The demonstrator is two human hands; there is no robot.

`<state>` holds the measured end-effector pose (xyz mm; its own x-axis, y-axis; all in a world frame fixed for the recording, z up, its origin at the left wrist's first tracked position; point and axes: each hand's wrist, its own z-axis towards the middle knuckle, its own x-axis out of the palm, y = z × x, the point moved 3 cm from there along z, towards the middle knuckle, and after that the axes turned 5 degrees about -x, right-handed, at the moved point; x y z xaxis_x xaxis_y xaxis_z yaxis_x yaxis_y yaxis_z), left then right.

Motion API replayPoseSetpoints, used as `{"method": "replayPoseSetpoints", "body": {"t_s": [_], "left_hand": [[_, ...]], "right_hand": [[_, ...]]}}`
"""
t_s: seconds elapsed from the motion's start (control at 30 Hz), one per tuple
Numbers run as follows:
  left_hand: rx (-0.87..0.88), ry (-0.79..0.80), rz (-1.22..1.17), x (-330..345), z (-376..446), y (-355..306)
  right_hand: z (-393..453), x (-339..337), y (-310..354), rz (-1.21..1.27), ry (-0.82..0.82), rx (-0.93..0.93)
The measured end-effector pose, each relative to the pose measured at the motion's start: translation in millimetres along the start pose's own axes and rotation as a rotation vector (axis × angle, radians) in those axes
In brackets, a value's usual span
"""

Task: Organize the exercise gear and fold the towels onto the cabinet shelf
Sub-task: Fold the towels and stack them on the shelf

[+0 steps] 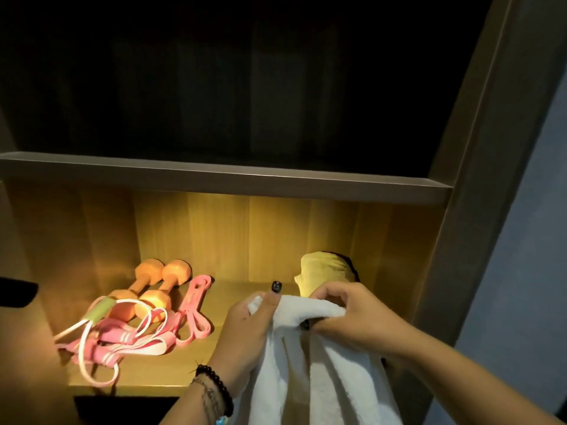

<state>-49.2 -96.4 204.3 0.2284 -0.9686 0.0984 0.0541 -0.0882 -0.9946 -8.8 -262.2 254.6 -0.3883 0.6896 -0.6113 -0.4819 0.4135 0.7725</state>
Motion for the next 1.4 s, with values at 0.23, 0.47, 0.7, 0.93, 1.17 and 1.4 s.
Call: {"method": "replayPoseSetpoints", "body": {"t_s": [0.23,0.47,0.7,0.93,1.17,1.4], "left_hand": [[-0.296,-0.059,-0.3,-9,87,1],[-0.463,0.077,-0.388,-12,96,-43],[-0.229,0.139,-0.298,-10,47,-69],[0.152,-0.221,-0.076,-33,-12,-41],[-0.004,-0.314,0.077,-44,-47,43],[-0.046,-0.356,0.336,-66,-101,123]], "right_hand": [[44,28,-67,0.658,0.029,0.382],[70,-4,-39,0.6,-0.04,0.285],[54,17,-2,0.341,0.102,-0.103],[11,58,-22,0.269,-0.344,0.046],[-40,62,-41,0.541,-0.525,0.286],[-99,110,-84,0.573,-0.646,0.424]]}}
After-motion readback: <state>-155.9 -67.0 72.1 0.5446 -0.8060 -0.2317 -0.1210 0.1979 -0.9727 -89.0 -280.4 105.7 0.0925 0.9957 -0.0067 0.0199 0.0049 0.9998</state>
